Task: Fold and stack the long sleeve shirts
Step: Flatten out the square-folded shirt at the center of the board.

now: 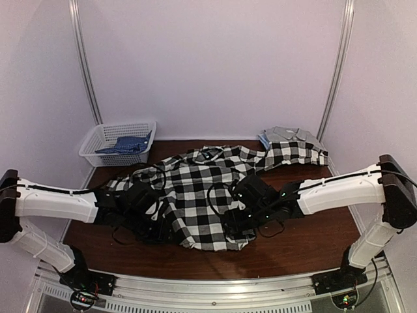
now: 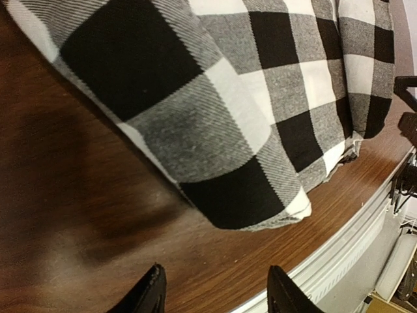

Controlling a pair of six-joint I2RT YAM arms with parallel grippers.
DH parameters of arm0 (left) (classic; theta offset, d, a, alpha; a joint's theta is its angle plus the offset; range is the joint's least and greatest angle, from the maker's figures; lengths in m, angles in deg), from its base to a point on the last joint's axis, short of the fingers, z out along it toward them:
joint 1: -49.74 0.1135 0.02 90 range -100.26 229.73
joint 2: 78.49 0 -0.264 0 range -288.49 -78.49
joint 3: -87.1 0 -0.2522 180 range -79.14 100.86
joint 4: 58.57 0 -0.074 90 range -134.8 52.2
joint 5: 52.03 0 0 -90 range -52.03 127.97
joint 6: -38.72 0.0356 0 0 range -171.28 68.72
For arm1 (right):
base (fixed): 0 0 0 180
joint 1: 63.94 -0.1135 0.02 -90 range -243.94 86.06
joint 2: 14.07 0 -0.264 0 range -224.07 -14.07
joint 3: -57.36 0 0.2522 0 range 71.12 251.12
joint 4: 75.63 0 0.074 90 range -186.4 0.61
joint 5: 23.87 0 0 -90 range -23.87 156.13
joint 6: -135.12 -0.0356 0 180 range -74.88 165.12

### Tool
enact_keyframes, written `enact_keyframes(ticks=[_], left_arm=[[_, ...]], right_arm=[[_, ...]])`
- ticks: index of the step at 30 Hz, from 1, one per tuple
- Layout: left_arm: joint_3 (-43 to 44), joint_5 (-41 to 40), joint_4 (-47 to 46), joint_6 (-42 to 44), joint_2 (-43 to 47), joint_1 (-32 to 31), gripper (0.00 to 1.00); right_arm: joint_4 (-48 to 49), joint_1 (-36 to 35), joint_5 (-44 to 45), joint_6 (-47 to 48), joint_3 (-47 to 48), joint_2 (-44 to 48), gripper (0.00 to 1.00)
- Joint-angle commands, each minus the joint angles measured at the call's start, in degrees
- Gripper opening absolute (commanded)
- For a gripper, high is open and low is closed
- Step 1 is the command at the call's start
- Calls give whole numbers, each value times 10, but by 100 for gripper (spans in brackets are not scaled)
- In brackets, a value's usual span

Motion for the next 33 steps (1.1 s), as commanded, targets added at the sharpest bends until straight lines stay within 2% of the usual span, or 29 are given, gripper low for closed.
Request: enact_keyframes(ticks=[1,9,13,17,20,23,28,31,33], left_arm=[[-6,8,-86,-30,-28,-11,54],[-2,-6,-122,-28,-82,-11,53],[5,-6,-133,-27,-99,-12,44],[11,-9,-131,-22,-103,-12,30],[14,-11,-128,-19,-105,-12,14],[14,-13,-123,-16,-103,-12,0],[15,-17,-94,-6,-91,-12,0],[15,-18,-67,4,-80,-12,0],[14,-18,-47,13,-72,-12,0]], right_arm=[[36,-6,7,-23,2,-19,70],[53,-6,9,-30,7,-53,65],[56,-6,9,-32,12,-67,59],[54,-6,13,-31,15,-73,52],[48,-6,17,-29,18,-76,44],[42,-6,22,-29,19,-75,31],[23,-5,36,-26,15,-63,8],[-4,-5,56,-23,9,-48,1],[-27,-4,70,-21,-3,-31,0]])
